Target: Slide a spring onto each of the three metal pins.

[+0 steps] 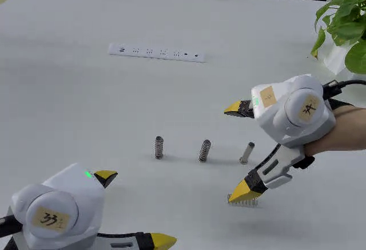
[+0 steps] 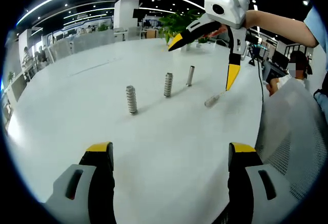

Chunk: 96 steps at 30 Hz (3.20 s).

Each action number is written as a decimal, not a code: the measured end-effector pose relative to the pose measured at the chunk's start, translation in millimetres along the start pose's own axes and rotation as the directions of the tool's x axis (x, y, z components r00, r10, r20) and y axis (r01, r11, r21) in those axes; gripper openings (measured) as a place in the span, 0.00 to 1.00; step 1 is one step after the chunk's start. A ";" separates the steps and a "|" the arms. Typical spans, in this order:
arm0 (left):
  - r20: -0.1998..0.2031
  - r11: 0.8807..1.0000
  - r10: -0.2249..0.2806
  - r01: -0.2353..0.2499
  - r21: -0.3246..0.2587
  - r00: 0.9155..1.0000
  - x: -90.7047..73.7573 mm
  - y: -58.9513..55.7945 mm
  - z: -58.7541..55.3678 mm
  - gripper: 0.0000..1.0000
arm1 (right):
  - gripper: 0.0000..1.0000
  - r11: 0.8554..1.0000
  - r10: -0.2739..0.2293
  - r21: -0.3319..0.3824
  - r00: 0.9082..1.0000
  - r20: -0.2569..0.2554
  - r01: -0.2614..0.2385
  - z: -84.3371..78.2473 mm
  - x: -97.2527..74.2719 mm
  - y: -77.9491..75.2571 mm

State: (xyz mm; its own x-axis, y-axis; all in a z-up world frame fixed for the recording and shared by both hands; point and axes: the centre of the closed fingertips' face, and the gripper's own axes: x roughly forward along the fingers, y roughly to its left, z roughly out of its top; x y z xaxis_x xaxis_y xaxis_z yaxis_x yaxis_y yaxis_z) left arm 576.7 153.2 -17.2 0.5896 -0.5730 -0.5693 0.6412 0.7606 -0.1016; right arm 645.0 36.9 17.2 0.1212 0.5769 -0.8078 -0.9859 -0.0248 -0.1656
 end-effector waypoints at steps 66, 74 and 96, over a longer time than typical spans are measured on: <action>-0.044 0.935 -0.275 0.278 0.220 0.961 87.1 -69.8 32.2 0.55 | 0.99 0.859 -0.214 0.488 0.975 0.063 0.157 -100.6 -60.3 75.0; -0.096 0.910 -0.305 0.319 0.264 0.948 104.9 -80.3 35.3 0.40 | 0.99 0.852 -0.212 0.501 0.975 0.063 0.152 -101.3 -60.4 81.7; -0.136 0.860 -0.366 0.390 0.328 0.921 120.4 -96.5 34.2 0.13 | 0.99 0.823 -0.231 0.545 0.971 0.058 0.163 -110.4 -67.8 93.2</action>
State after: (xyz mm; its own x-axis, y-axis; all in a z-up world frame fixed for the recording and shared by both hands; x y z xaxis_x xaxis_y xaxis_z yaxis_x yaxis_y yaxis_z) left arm 602.7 0.3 -48.0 0.2413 -0.7643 -0.5980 0.9428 0.3306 -0.0420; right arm 557.7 -94.6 -5.9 0.3386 0.6131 -0.7137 -0.8542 0.5184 0.0401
